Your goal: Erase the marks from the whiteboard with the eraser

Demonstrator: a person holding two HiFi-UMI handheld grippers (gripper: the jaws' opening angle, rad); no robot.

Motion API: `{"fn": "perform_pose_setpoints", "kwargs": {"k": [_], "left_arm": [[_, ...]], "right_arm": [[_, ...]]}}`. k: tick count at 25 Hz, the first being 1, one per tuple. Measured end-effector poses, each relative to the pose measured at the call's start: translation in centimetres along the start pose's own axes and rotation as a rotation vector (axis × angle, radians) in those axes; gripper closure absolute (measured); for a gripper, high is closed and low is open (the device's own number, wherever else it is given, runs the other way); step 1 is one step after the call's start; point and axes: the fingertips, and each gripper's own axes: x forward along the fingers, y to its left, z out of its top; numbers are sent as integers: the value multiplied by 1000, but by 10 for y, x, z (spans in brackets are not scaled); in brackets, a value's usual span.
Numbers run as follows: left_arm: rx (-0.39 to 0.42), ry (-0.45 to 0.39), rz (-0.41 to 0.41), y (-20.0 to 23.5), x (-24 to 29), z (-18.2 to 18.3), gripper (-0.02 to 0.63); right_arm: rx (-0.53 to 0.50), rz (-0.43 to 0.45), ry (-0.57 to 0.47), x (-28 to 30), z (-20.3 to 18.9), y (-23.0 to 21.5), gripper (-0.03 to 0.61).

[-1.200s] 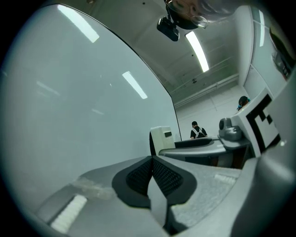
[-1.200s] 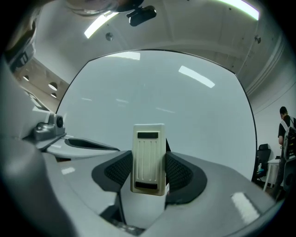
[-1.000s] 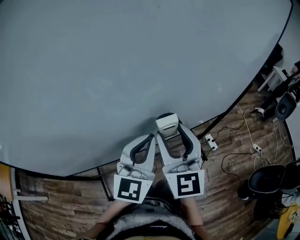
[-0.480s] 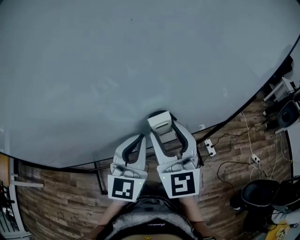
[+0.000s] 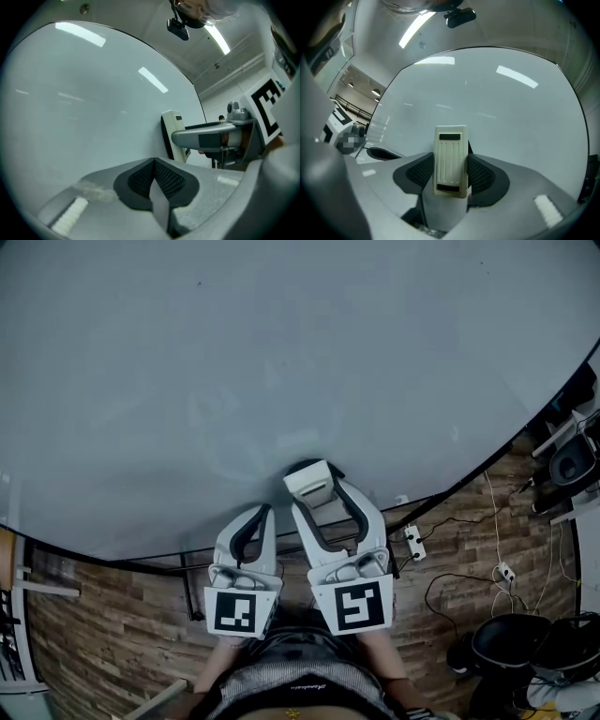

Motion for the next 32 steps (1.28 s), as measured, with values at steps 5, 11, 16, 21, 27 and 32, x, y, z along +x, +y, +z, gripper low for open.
{"fn": "perform_pose_setpoints", "kwargs": {"k": [5, 11, 16, 21, 27, 32], "left_arm": [[13, -2, 22, -9, -15, 5, 609], [17, -9, 28, -29, -7, 7, 609], [18, -7, 34, -46, -2, 7, 609], [13, 4, 34, -63, 12, 4, 609], [20, 13, 29, -77, 28, 3, 609], [28, 9, 17, -87, 32, 3, 609]], "right_arm": [[2, 15, -24, -15, 6, -1, 347], [36, 38, -46, -21, 4, -20, 347], [53, 23, -50, -32, -1, -45, 347], [100, 10, -60, -39, -9, -79, 345], [107, -13, -70, -42, -18, -111, 345], [138, -32, -70, -48, -27, -129, 345]]}}
